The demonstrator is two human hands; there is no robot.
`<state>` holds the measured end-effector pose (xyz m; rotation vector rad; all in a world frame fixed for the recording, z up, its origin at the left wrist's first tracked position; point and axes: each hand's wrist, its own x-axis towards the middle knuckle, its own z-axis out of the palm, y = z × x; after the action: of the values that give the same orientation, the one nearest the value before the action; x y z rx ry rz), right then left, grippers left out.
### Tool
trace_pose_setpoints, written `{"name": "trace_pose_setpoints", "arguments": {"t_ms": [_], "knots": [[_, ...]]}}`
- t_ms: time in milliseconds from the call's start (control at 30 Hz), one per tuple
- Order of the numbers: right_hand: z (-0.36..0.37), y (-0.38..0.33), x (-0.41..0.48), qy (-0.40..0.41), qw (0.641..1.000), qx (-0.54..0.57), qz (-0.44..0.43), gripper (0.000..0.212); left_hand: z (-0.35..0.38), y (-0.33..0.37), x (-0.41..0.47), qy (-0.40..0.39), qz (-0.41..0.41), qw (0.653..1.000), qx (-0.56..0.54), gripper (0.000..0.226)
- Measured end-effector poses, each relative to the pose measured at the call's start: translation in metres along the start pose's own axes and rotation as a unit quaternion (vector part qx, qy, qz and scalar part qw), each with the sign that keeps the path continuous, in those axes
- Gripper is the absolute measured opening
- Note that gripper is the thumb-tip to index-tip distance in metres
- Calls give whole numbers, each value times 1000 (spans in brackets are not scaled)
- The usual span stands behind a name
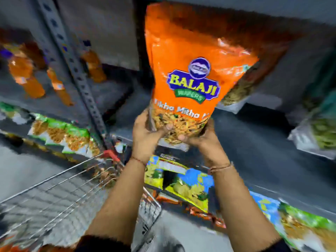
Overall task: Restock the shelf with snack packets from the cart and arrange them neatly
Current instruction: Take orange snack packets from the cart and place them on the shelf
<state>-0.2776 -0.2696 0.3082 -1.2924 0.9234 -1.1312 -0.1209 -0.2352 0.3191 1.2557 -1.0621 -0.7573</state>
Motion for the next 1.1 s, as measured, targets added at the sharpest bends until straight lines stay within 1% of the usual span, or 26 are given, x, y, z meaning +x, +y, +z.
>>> {"name": "trace_pose_setpoints", "arguments": {"t_ms": [33,67,133,167,267,300,434,534,601,667,734,834,1001,1035,1101], "knots": [[-20,-3,5,29,1000,0,-8,76,23,0,9,-17,2,1000,15,42],[-39,-6,9,50,999,-4,-14,84,42,-3,16,-29,-1,999,33,39],[-74,-9,16,77,997,-19,-24,102,83,-9,29,-63,-14,998,18,40],[-89,-7,20,88,995,-28,-23,104,101,-13,35,-85,-25,996,2,42],[-132,-7,33,140,989,-40,-11,85,153,-20,52,-135,-64,989,0,53],[-143,-6,39,152,987,-44,-6,81,166,-24,58,-145,-72,987,6,53],[-175,1,58,174,983,-62,7,80,204,-35,80,-169,-68,981,71,51],[-185,8,66,180,981,-66,11,89,215,-51,88,-188,-77,976,76,58],[-189,11,70,176,982,-73,16,94,217,-65,90,-211,-78,971,77,74],[-193,13,75,169,983,-73,25,89,217,-75,89,-230,-82,967,77,84],[-195,16,79,164,984,-69,29,80,218,-83,90,-232,-88,966,78,87],[-197,22,81,160,983,-77,36,81,220,-91,91,-231,-96,965,79,91],[-196,25,77,166,982,-80,47,76,222,-93,91,-223,-100,965,92,88],[-194,27,73,171,980,-82,54,79,221,-93,88,-220,-101,965,98,89],[-185,35,62,212,972,-87,56,93,215,-88,79,-201,-104,970,90,94]]}}
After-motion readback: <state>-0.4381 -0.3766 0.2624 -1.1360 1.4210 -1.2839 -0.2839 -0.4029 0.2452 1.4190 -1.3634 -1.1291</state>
